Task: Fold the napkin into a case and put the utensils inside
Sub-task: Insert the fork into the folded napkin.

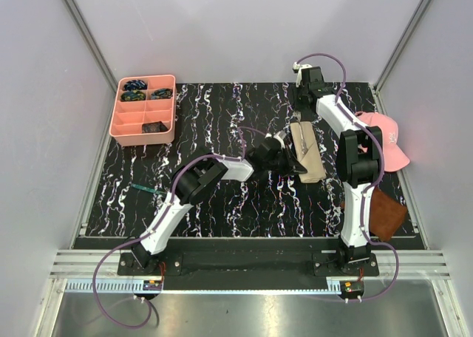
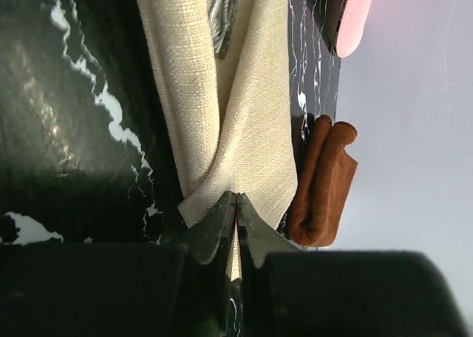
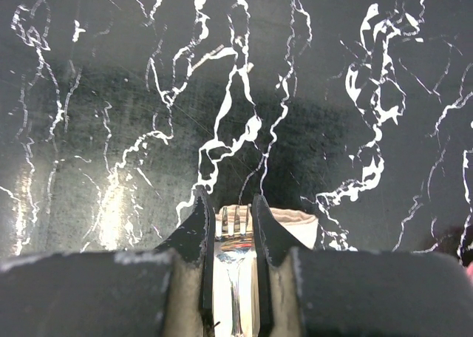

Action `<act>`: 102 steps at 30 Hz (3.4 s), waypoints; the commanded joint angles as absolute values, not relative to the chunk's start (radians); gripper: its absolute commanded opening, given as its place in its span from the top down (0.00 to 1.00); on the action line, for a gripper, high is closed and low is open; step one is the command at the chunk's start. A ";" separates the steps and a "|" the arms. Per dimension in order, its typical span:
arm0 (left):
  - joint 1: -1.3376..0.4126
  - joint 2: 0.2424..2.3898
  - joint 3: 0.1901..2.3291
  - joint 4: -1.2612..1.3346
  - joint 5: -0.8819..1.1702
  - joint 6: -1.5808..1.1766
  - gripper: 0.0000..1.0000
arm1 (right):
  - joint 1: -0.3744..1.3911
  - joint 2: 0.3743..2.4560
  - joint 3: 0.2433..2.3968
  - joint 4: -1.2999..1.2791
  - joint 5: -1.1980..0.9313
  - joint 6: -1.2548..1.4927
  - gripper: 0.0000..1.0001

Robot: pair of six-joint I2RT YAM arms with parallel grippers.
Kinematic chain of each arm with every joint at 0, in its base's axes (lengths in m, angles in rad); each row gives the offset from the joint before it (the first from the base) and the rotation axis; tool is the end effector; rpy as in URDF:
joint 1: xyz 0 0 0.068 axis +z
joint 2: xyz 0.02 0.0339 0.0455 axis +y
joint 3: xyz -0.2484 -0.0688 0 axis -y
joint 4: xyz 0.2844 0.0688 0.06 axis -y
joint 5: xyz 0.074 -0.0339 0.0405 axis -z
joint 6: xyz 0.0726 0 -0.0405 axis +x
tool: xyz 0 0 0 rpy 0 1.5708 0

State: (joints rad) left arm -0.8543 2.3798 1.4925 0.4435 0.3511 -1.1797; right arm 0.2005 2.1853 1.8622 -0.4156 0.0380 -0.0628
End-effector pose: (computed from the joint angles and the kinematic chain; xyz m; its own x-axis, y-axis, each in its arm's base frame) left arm 0.3452 -0.4344 0.0413 -0.9507 -0.2301 -0.2077 0.0870 0.4451 -0.8912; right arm 0.5496 0.1089 0.1844 -0.6478 -0.1956 -0.7363 -0.2126 0.9745 -0.0719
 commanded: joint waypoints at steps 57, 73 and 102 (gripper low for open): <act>-0.879 2.339 1.333 0.586 0.382 -1.203 0.92 | 0.206 2.149 1.842 -0.650 0.060 0.044 1.00; -0.874 2.358 1.351 0.572 0.379 -1.204 0.93 | 0.215 2.033 1.720 -0.644 0.097 0.090 1.00; -0.862 2.347 1.358 0.548 0.377 -1.183 0.92 | 0.252 1.974 1.500 -0.646 0.144 0.163 0.89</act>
State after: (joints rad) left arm -0.8829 2.3333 1.3357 0.5724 0.4580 -1.2236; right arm 0.2298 2.0251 1.5383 -0.5343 0.1272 0.1043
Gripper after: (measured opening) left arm 0.078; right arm 0.166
